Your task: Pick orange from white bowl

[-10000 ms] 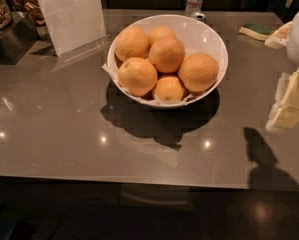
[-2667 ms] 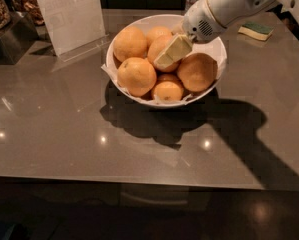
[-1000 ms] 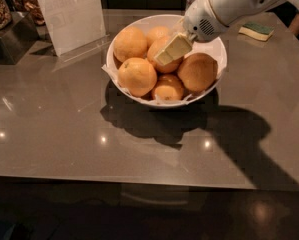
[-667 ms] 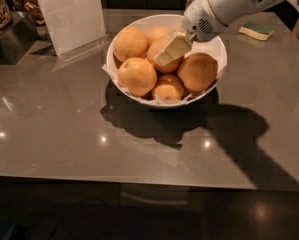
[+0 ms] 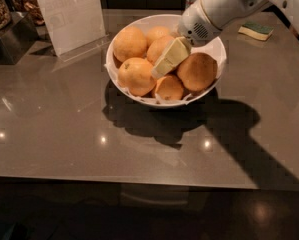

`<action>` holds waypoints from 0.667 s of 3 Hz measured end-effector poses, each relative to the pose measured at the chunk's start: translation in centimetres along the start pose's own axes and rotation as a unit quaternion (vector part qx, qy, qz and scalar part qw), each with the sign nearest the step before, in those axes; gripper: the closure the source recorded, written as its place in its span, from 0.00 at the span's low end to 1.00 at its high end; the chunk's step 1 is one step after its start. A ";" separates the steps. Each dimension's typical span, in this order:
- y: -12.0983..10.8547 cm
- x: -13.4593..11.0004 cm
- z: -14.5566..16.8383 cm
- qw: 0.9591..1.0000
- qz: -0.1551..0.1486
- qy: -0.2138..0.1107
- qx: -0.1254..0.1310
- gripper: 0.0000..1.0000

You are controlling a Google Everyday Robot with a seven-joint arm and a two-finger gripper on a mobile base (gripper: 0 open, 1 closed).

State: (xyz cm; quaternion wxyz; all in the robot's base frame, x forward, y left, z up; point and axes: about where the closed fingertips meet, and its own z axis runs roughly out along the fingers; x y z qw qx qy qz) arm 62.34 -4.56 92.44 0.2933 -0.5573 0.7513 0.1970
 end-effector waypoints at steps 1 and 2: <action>0.6 0.0 0.0 1.000 0.000 0.000 0.000 0.19; 0.6 0.0 0.1 1.000 0.000 0.001 -0.001 0.42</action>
Offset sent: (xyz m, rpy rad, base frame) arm -0.0037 0.0001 -0.0064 -0.0037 0.0149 0.0044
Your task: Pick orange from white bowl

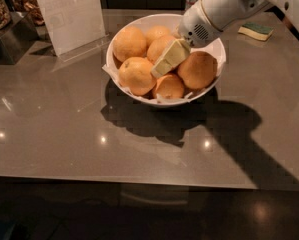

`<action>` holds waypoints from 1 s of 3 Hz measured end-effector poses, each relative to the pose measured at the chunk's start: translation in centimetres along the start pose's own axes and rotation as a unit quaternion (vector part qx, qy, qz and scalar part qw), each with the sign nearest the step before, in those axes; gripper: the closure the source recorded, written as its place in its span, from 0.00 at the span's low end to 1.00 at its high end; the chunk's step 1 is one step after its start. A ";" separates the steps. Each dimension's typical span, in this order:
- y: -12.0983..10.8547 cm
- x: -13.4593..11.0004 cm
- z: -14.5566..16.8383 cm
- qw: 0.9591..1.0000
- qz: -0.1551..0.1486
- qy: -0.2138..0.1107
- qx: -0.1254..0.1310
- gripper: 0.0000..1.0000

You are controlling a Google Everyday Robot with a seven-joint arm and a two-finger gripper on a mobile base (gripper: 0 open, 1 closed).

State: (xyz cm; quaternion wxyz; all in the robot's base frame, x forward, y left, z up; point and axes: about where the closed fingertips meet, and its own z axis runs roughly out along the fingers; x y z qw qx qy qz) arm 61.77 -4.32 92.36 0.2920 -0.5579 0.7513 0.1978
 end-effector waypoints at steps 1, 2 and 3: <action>0.0 -0.3 -0.3 1.000 0.000 0.000 0.000 0.65; 0.0 -0.4 -0.5 1.000 0.000 0.000 0.000 0.89; 0.4 -0.4 -1.2 1.000 -0.009 -0.012 0.019 1.00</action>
Offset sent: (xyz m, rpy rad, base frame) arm -0.0057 -0.0031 -0.0021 0.0078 -0.0199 0.0015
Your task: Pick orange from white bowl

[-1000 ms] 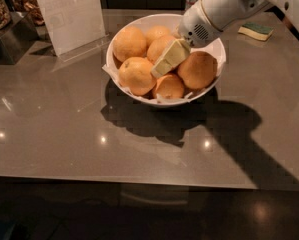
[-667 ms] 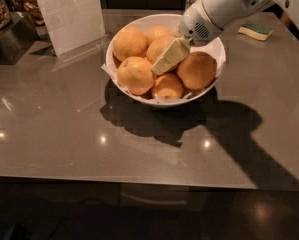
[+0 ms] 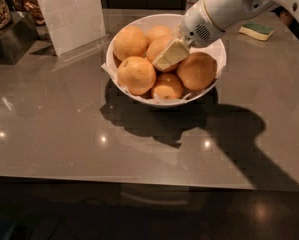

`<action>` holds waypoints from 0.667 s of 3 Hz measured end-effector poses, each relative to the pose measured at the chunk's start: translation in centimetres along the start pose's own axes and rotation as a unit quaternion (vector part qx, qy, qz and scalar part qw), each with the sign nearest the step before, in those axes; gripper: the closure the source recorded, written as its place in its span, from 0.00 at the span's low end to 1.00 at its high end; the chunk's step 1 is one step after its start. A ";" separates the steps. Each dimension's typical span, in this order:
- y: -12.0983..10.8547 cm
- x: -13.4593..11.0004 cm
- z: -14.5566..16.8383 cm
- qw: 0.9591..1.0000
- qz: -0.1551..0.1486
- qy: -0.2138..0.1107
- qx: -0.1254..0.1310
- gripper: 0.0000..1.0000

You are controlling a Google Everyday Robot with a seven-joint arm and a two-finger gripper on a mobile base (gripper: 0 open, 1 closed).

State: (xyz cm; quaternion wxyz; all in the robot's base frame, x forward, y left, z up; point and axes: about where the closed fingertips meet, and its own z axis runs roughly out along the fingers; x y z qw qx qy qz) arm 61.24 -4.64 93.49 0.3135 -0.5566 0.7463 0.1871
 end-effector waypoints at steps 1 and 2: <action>0.3 0.2 -0.6 1.000 -0.005 -0.013 0.013 1.00; 1.6 -1.6 -2.5 0.998 -0.035 -0.052 0.021 1.00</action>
Offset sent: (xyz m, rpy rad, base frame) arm -0.0394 0.0022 0.0634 0.1501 -0.2108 0.0898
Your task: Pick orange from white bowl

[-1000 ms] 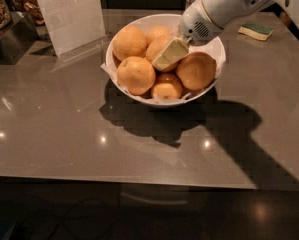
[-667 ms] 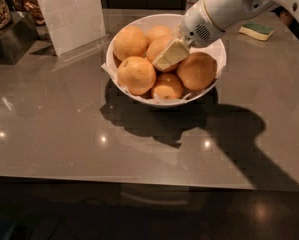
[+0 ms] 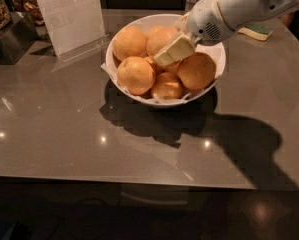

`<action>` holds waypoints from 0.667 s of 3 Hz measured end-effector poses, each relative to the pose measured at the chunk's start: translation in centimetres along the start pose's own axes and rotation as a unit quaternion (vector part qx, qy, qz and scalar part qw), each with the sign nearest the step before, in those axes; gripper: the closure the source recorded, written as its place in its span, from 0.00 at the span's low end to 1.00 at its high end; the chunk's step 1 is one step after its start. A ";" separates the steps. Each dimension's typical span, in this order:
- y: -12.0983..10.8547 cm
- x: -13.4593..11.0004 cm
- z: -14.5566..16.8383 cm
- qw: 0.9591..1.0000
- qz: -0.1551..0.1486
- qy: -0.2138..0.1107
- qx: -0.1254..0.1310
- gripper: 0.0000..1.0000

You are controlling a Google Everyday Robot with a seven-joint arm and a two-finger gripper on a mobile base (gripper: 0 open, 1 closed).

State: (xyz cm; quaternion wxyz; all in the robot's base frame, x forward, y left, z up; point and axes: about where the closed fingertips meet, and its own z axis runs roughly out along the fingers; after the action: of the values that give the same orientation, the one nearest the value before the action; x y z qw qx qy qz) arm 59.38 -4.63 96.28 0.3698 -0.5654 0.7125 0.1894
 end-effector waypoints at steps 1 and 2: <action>1.7 -2.7 -2.7 0.997 -0.044 -0.059 0.006 1.00; 4.1 -5.4 -5.7 0.990 -0.091 -0.104 0.016 1.00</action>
Offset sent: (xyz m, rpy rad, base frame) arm -0.0890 0.0048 0.1137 0.2027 -0.3369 0.1903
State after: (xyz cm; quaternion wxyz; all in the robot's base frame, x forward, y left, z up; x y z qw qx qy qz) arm 54.16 -3.80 103.37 0.4670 -0.5992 0.6185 0.2009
